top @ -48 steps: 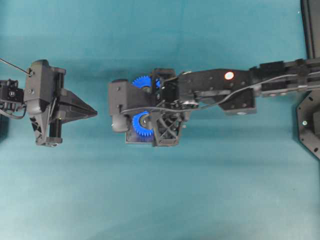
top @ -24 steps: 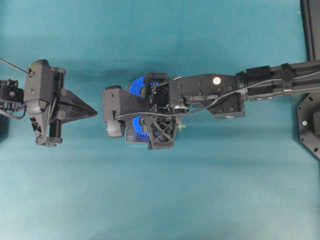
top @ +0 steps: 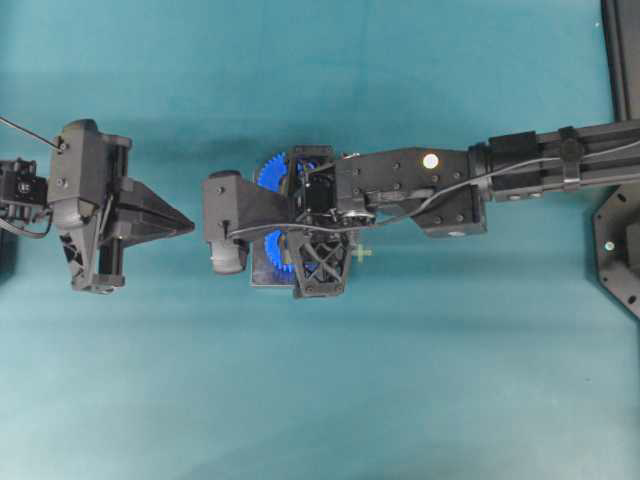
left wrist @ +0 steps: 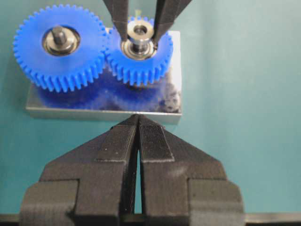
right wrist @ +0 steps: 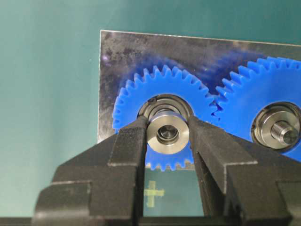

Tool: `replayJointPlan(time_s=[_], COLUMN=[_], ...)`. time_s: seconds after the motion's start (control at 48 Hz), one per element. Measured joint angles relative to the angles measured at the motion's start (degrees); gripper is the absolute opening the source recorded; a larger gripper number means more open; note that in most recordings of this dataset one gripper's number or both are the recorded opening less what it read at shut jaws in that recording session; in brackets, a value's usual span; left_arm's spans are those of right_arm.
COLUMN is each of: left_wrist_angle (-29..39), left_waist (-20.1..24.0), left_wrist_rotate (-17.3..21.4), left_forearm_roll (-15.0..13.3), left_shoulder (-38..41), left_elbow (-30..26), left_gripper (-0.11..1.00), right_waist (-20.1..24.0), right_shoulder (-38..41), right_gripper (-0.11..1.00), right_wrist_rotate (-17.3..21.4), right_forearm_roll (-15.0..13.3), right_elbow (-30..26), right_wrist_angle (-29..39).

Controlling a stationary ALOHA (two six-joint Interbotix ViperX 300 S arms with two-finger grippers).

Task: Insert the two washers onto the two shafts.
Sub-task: 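Lower the washer onto the lower shaft and release it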

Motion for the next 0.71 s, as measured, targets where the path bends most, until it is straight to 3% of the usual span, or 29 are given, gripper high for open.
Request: replayJointPlan(time_s=[0.542, 0.604, 0.709], left_wrist_angle=[0.0, 0.0, 0.0], left_waist=[0.0, 0.0, -0.09], left_wrist_rotate=[0.0, 0.0, 0.0], left_forearm_roll=[0.0, 0.0, 0.0], left_shoulder=[0.0, 0.0, 0.0], left_elbow=[0.0, 0.0, 0.0], left_gripper=[0.0, 0.0, 0.0], right_waist=[-0.18, -0.18, -0.18], right_shoulder=[0.97, 0.97, 0.97], right_gripper=[0.31, 0.42, 0.7], right_wrist_rotate=[0.09, 0.09, 0.09], right_forearm_roll=[0.0, -0.09, -0.09], right_elbow=[-0.18, -0.26, -0.26], right_wrist_angle=[1.05, 1.41, 2.46])
